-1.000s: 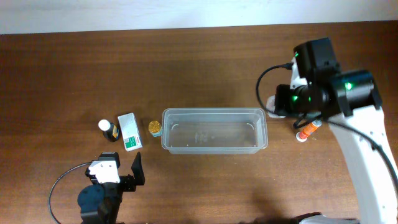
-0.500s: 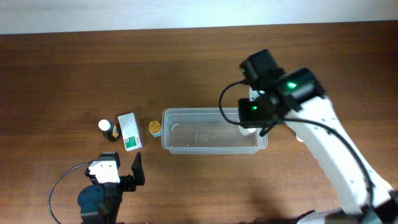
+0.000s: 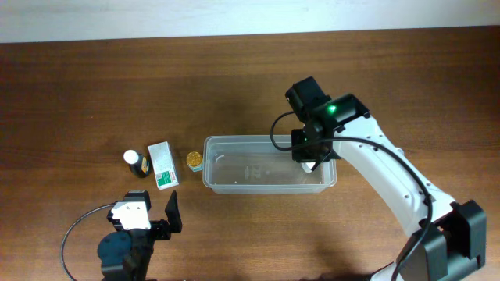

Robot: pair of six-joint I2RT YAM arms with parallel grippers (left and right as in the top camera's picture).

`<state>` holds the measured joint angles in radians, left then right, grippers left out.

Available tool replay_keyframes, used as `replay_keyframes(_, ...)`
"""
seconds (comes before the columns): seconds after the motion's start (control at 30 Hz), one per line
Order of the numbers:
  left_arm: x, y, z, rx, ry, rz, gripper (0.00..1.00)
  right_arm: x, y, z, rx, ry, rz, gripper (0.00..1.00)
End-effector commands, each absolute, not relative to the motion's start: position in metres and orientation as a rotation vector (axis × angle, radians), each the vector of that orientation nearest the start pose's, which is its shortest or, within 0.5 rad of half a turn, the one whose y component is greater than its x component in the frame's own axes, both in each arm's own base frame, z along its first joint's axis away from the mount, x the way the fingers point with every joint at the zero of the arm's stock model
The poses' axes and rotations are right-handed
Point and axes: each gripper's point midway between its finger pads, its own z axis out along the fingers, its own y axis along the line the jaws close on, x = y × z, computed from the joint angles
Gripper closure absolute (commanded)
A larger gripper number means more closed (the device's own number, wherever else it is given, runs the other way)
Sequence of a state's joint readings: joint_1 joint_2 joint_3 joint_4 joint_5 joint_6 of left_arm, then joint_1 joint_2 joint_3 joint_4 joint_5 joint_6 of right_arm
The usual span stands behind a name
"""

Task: Pack container
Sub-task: 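Carry the spray bottle into the container's right end and release, then grasp the orange tube with the right gripper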

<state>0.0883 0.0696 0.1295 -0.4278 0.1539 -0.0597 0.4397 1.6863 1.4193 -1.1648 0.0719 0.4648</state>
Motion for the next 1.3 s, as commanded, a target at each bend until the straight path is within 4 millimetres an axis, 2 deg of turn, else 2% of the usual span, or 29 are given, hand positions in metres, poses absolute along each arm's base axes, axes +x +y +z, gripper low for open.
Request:
replay_keyframes(0.0, 0.227, -0.006, 0.119, -0.025, 1.93, -0.122, 0.01, 0.307, 0.126, 0.115, 0.08, 2.985, -0.055, 0.96)
replay_keyframes(0.1, 0.227, -0.006, 0.119, -0.025, 1.93, -0.122, 0.01, 0.308, 0.124, 0.111, 0.092, 2.986, -0.056, 0.95)
replay_keyframes(0.23, 0.227, -0.006, 0.119, -0.025, 1.93, -0.122, 0.0, 0.31, 0.121, 0.112, 0.11, 2.979, -0.052, 0.86)
replay_keyframes(0.33, 0.227, -0.006, 0.119, -0.025, 1.93, -0.122, 0.01, 0.312, 0.122, 0.12, 0.106, 2.958, -0.037, 0.71)
replay_keyframes(0.37, 0.227, -0.006, 0.119, -0.025, 1.93, -0.122, 0.0, 0.313, 0.122, 0.124, 0.106, 2.945, -0.028, 0.66)
replay_keyframes(0.4, 0.227, -0.006, 0.119, -0.025, 1.93, -0.122, 0.01, 0.315, 0.122, 0.131, 0.108, 2.924, -0.014, 0.57)
replay_keyframes(0.43, 0.227, -0.006, 0.119, -0.025, 1.93, -0.122, 0.01, 0.316, 0.123, 0.138, 0.109, 2.906, 0.0, 0.51)
replay_keyframes(0.53, 0.227, -0.006, 0.119, -0.025, 1.93, -0.122, 0.01, 0.318, 0.123, 0.168, 0.114, 2.827, 0.044, 0.43)
replay_keyframes(0.6, 0.227, -0.006, 0.119, -0.025, 1.93, -0.122, 0.01, 0.317, 0.118, 0.188, 0.123, 2.776, 0.048, 0.42)
replay_keyframes(0.67, 0.227, -0.006, 0.119, -0.025, 1.93, -0.122, 0.01, 0.315, 0.107, 0.21, 0.149, 2.722, 0.037, 0.4)
replay_keyframes(0.77, 0.227, -0.006, 0.119, -0.025, 1.93, -0.122, 0.01, 0.306, 0.078, 0.238, 0.237, 2.658, 0.011, 0.37)
replay_keyframes(0.87, 0.227, -0.006, 0.119, -0.025, 1.93, -0.122, 0.01, 0.291, 0.037, 0.254, 0.388, 2.62, -0.025, 0.35)
replay_keyframes(0.93, 0.227, -0.006, 0.119, -0.025, 1.93, -0.122, 0.01, 0.282, 0.011, 0.258, 0.497, 2.607, -0.055, 0.32)
replay_keyframes(1.0, 0.227, -0.006, 0.119, -0.025, 1.93, -0.122, 0.0, 0.271, -0.021, 0.258, 0.643, 2.6, -0.097, 0.31)
replay_keyframes(1.07, 0.227, -0.006, 0.119, -0.025, 1.93, -0.122, 0.01, 0.263, -0.041, 0.253, 0.743, 2.611, -0.123, 0.31)
replay_keyframes(1.27, 0.227, -0.006, 0.119, -0.025, 1.93, -0.122, 0.01, 0.266, -0.065, 0.218, 0.747, 2.744, -0.128, 0.32)
